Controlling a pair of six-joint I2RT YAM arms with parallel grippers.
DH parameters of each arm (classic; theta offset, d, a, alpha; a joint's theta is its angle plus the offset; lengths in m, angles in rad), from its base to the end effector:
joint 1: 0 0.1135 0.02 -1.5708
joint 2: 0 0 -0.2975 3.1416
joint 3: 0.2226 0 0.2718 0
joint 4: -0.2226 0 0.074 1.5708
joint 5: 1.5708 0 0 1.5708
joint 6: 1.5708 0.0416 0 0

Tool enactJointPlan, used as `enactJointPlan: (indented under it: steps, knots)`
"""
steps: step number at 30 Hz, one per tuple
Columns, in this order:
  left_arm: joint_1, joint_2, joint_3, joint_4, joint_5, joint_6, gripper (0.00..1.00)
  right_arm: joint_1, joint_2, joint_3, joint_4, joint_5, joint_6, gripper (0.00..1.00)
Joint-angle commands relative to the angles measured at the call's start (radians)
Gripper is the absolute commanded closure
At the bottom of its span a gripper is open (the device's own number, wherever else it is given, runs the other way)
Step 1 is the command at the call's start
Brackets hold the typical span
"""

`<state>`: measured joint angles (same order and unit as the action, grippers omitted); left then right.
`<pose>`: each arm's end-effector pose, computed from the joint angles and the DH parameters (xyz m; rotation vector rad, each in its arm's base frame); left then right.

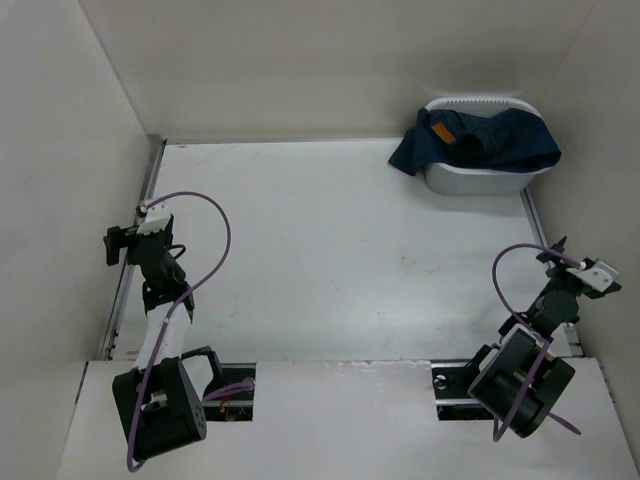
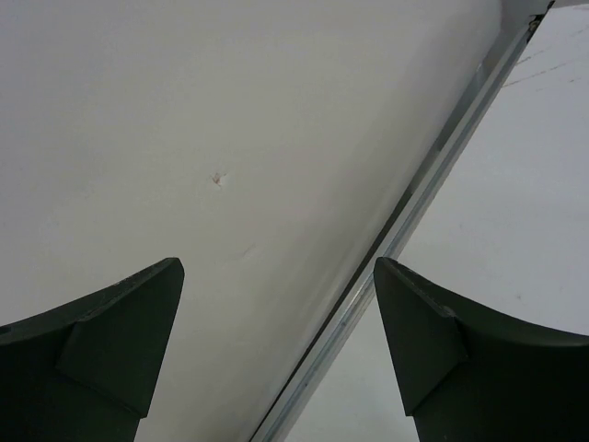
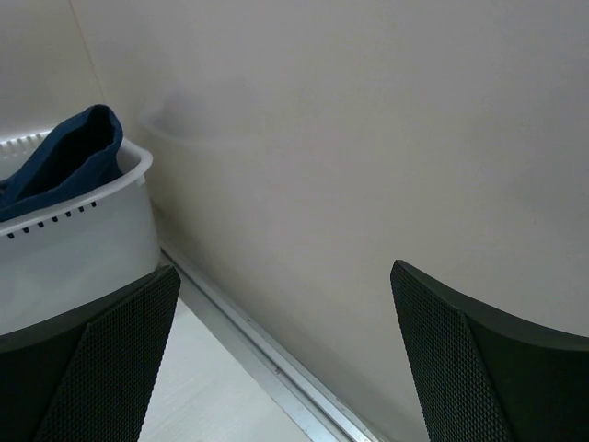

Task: Fold and stack the trousers
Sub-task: Grab the trousers from the pile

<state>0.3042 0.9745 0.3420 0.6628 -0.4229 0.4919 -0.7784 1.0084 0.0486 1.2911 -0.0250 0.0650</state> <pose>0.1992 0.0804 0.2547 -0.2006 1.6105 0.9467 0.1231 -0.1200 0.2201 0.4964 1.1604 -0.6028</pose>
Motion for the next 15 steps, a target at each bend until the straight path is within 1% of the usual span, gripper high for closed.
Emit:
enactJointPlan:
  steps: [1,8,12,15]
  knots:
    - [-0.007,-0.013,-0.001,0.061,-0.001,0.004,0.14,-0.022,-0.002,-0.064,0.224,0.01,0.035,0.0]
    - [0.009,-0.014,0.003,0.044,0.035,-0.013,0.14,-0.025,0.015,-0.067,0.249,0.02,0.036,0.0]
    - [0.051,0.018,0.044,-0.014,0.097,-0.07,0.15,-0.037,0.025,-0.075,0.274,0.007,0.047,0.0]
    - [0.054,0.078,0.081,-0.043,0.171,-0.084,0.15,-0.043,0.029,-0.039,0.225,-0.007,0.052,0.0]
